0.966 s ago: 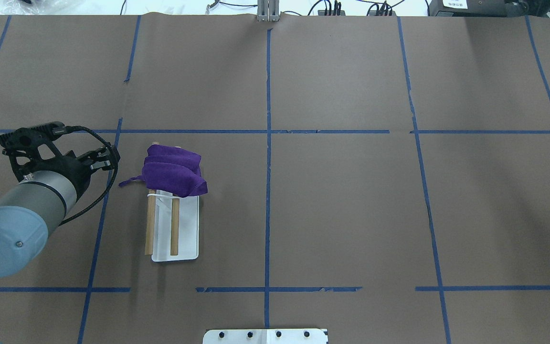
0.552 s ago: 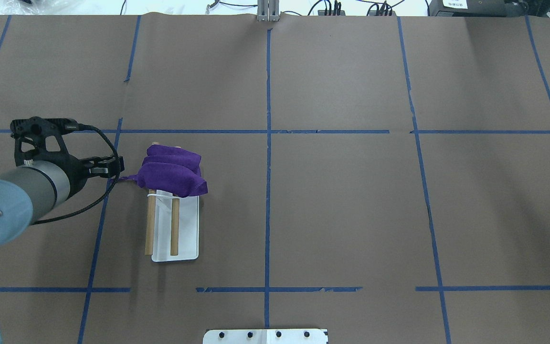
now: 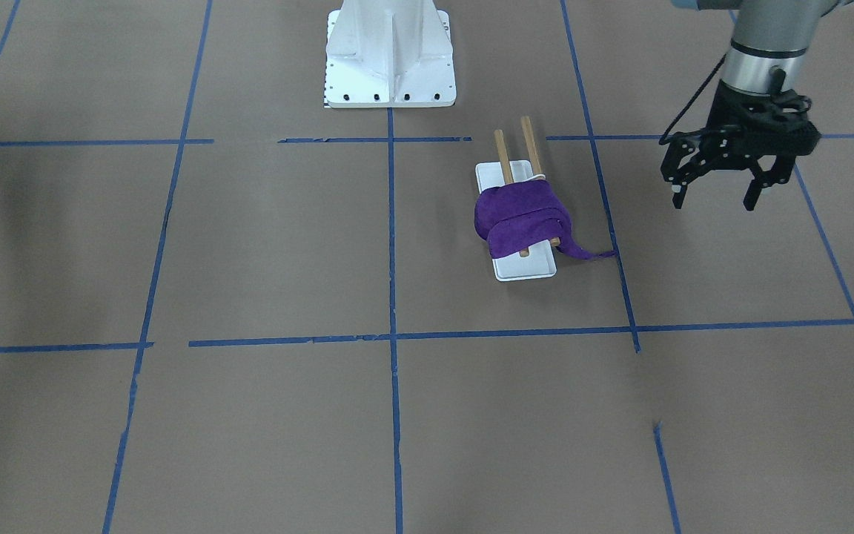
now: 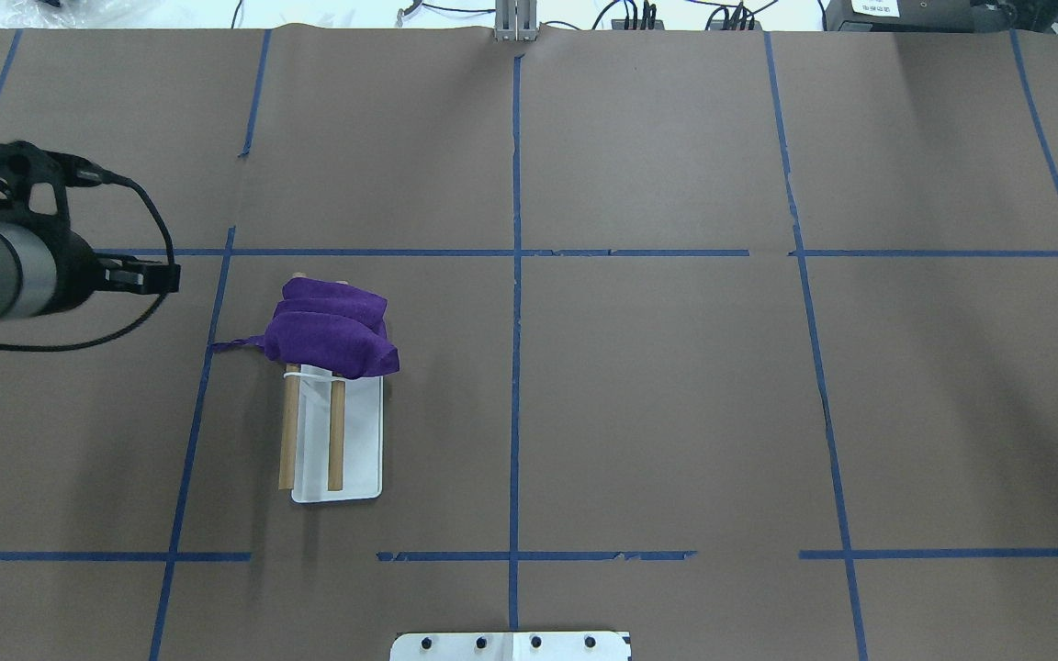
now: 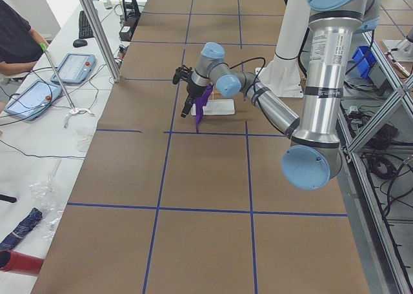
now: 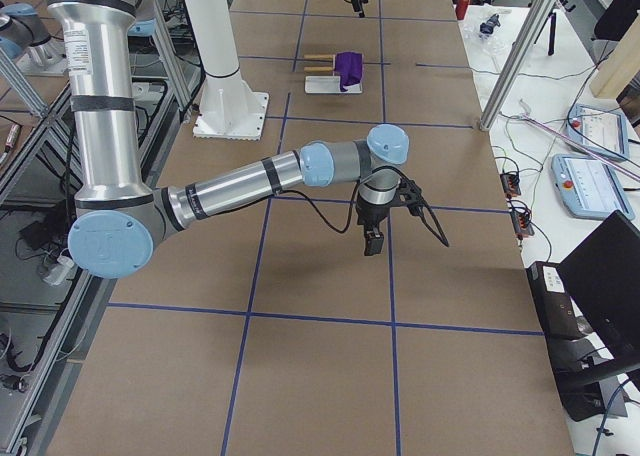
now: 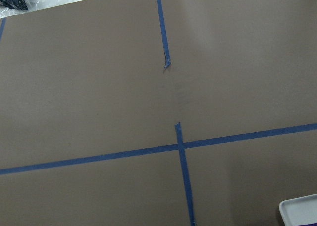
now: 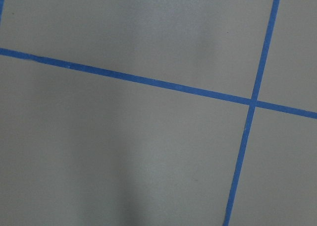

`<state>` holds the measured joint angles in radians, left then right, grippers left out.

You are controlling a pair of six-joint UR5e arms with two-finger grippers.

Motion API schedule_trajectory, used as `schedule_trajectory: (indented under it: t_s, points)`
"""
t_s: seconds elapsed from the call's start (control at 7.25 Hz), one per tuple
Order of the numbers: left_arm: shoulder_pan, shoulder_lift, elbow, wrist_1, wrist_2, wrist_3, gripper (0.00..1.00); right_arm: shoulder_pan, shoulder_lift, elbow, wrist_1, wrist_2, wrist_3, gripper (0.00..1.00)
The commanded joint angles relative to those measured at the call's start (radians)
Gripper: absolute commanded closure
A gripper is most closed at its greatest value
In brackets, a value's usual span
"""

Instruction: Hang towel on rack

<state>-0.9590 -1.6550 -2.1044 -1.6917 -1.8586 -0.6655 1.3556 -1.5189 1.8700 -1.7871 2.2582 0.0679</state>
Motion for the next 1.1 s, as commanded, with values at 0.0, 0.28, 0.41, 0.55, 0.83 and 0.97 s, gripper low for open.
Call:
schedule_trajectory:
  t_s: [0.0, 0.28, 0.41, 0.55, 0.83, 0.97]
  points:
    - [-0.255, -0.093, 0.123, 0.205, -0.177, 0.36, 0.0, 0.011, -0.004, 0.0, 0.0, 0.026, 0.001, 0.0]
    - [-0.424, -0.19, 0.216, 0.41, -0.197, 0.585, 0.0, 0.049, -0.033, -0.009, 0.0, 0.081, -0.002, 0.0]
    - [-0.496, -0.187, 0.3, 0.409, -0.302, 0.68, 0.0, 0.08, -0.037, -0.037, 0.002, 0.116, -0.037, 0.0]
    - [-0.556, -0.183, 0.42, 0.4, -0.405, 0.808, 0.0, 0.123, -0.037, -0.084, 0.005, 0.171, -0.071, 0.0]
    - [-0.573, -0.114, 0.497, 0.388, -0.424, 0.839, 0.0, 0.166, -0.04, -0.167, 0.055, 0.193, -0.074, 0.0]
    - [-0.572, -0.038, 0.498, 0.318, -0.424, 0.833, 0.0, 0.177, -0.04, -0.176, 0.057, 0.19, -0.073, 0.0]
